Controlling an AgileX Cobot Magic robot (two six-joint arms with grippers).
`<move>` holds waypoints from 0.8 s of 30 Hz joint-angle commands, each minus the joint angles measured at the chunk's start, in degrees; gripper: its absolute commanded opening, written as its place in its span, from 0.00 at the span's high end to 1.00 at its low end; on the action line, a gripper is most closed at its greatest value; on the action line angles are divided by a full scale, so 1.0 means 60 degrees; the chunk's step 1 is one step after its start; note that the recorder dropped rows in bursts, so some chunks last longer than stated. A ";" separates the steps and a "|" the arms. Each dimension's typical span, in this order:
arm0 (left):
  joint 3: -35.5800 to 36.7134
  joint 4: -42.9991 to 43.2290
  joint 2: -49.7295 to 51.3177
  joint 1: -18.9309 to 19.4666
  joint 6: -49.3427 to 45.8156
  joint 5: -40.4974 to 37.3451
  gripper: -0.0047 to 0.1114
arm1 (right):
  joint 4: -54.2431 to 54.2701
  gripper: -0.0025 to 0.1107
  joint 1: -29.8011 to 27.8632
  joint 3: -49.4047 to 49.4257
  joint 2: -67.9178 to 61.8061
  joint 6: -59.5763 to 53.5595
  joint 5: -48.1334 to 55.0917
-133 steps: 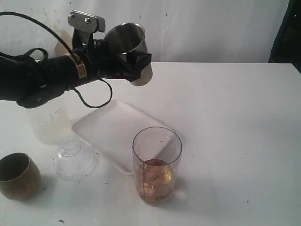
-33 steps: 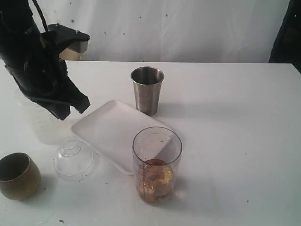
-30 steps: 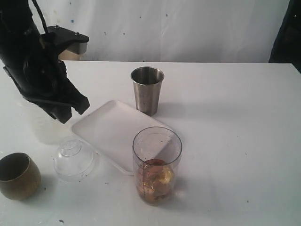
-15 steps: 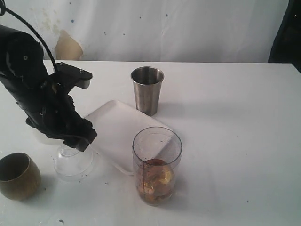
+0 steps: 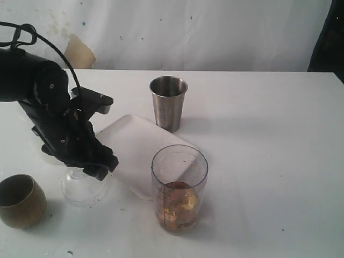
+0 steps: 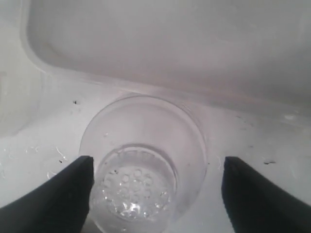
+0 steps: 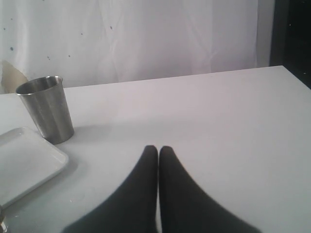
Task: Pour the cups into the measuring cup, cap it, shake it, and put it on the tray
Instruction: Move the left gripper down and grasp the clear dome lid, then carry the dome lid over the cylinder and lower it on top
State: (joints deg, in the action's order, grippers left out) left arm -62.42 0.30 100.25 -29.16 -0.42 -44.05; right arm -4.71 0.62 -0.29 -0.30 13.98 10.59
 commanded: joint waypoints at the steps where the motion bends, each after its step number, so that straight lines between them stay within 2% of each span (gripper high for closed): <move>1: 0.0000 0.0049 0.0052 -0.0022 0.0071 -0.0006 0.49 | 0.0001 0.98 0.0006 0.0048 0.0050 -0.0026 -0.0052; 5: 0.0000 0.0049 0.0052 -0.0022 0.0071 -0.0026 0.74 | 0.0001 0.98 0.0006 0.0048 0.0050 -0.0026 -0.0052; 10: 0.0000 0.0072 0.0052 -0.0022 -0.0016 -0.0102 0.96 | 0.0001 0.98 0.0006 0.0048 0.0050 -0.0026 -0.0052; 14: -0.0414 0.0072 0.0052 -0.0022 -0.0149 -0.0604 0.96 | 0.0001 0.98 0.0006 0.0048 0.0050 -0.0026 -0.0052; 24: -0.2569 -0.0373 -0.0314 -0.0040 -0.0191 -0.3267 0.96 | 0.0020 0.98 0.0006 0.0048 0.0050 -0.0026 -0.0052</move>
State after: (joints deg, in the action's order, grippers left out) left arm -74.80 0.00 100.30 -29.16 -1.27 -59.12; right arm -4.71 0.62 -0.29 -0.30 13.98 10.59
